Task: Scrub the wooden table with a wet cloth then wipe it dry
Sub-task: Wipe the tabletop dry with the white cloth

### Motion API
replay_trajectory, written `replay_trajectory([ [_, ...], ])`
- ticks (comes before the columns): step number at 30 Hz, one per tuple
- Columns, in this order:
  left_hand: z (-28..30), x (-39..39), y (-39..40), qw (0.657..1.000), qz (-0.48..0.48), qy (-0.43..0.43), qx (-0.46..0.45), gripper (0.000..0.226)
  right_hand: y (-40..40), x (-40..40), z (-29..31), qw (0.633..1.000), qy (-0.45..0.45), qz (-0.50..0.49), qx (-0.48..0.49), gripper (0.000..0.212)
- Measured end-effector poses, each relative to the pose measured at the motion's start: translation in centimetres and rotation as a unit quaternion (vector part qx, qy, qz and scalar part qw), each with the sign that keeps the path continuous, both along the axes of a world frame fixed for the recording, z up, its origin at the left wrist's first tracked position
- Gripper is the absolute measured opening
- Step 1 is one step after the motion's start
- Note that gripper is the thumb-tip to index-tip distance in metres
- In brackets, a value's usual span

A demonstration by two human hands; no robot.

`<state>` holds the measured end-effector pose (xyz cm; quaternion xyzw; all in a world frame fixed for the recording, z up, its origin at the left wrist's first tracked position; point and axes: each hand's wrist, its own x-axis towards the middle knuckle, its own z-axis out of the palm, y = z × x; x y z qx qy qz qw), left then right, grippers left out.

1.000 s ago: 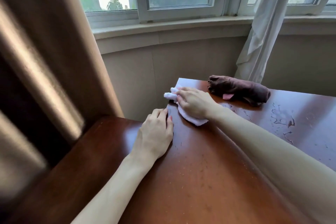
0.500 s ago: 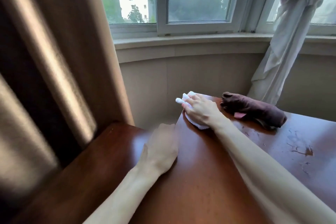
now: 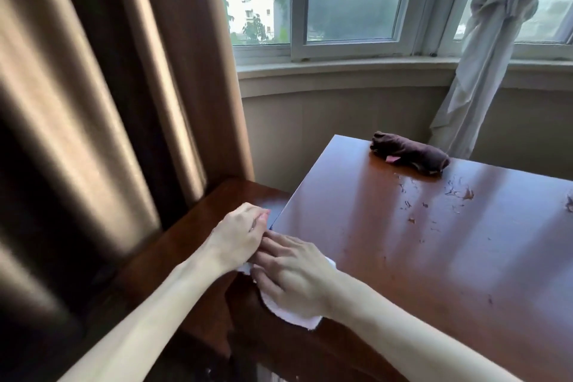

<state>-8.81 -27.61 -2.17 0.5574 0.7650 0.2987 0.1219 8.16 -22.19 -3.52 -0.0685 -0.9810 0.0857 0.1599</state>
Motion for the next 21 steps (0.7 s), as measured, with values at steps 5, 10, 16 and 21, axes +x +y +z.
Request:
replay_trajectory([
  [5,-1.2,0.3,-6.7,1.0,0.021,0.015,0.011,0.044,7.6,-0.7,2.5,0.975,-0.054,-0.216,0.007,0.039],
  [10,-2.7,-0.5,-10.1,0.997,0.058,0.019,0.051,0.034,-1.7,-1.7,-0.3,0.984,-0.005,-0.175,0.029,0.04],
  [16,-2.1,1.1,-10.3,0.997,0.052,-0.011,0.065,0.034,-2.3,2.1,1.5,0.982,-0.032,-0.18,-0.049,0.042],
  [21,-1.0,1.2,-11.3,0.994,0.063,-0.003,0.085,0.036,-2.8,-1.3,1.3,0.948,-0.027,-0.316,-0.005,0.043],
])
